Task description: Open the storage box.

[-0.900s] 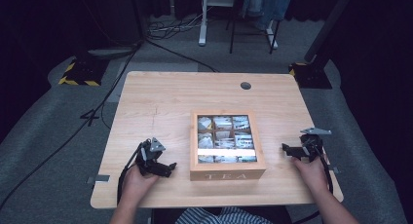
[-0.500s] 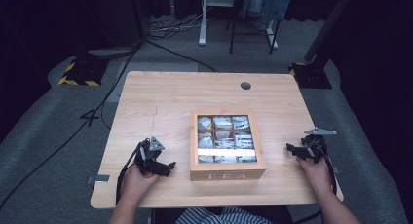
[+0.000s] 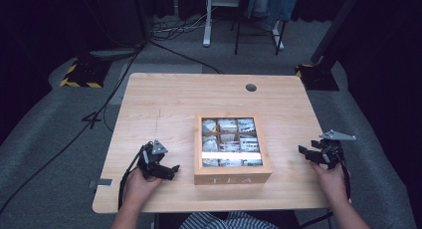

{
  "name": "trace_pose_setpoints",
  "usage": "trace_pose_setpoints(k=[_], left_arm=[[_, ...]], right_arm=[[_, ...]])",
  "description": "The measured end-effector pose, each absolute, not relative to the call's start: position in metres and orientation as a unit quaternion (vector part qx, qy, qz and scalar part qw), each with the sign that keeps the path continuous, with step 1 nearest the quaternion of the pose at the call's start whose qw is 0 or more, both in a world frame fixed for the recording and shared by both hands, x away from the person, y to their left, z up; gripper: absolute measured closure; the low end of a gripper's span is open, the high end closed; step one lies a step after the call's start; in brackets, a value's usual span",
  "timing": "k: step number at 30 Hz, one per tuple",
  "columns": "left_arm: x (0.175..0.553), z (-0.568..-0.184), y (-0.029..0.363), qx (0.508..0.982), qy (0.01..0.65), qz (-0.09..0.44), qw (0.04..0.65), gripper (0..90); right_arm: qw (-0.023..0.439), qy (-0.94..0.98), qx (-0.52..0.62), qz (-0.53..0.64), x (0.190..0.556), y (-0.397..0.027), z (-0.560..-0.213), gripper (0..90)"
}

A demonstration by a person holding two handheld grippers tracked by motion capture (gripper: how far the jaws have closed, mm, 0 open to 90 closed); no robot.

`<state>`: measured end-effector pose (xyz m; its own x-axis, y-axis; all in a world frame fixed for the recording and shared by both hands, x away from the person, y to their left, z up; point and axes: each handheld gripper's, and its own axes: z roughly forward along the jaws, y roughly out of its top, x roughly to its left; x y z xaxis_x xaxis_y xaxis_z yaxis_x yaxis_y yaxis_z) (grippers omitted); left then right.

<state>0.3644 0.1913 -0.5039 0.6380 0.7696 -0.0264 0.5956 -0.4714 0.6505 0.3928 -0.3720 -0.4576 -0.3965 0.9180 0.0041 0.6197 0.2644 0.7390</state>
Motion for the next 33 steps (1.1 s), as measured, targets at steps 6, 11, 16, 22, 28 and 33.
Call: trace_pose_setpoints(k=[6,11,16,22,28,33], left_arm=[[0.364,-0.504,0.191,0.846,0.405,0.136,0.319,1.1],[0.364,-0.504,0.191,0.847,0.404,0.135,0.318,1.1],[0.364,-0.504,0.191,0.846,0.404,0.134,0.319,1.1],[0.364,-0.504,0.191,0.845,0.405,0.136,0.320,1.1],[0.364,-0.504,0.191,0.846,0.404,0.134,0.319,1.1],[0.364,-0.504,0.191,0.846,0.405,0.136,0.321,1.1]], right_arm=[[0.220,0.767,0.486,0.356,0.383,-0.365,-0.444,37.6],[0.221,0.768,0.477,0.367,0.378,-0.362,-0.438,37.6],[0.209,0.768,0.468,0.384,0.374,-0.360,-0.433,37.6],[0.200,0.773,0.453,0.396,0.366,-0.350,-0.422,38.9],[0.196,0.791,0.422,0.398,0.356,-0.332,-0.411,38.9],[0.189,0.802,0.399,0.403,0.348,-0.319,-0.405,38.7]])
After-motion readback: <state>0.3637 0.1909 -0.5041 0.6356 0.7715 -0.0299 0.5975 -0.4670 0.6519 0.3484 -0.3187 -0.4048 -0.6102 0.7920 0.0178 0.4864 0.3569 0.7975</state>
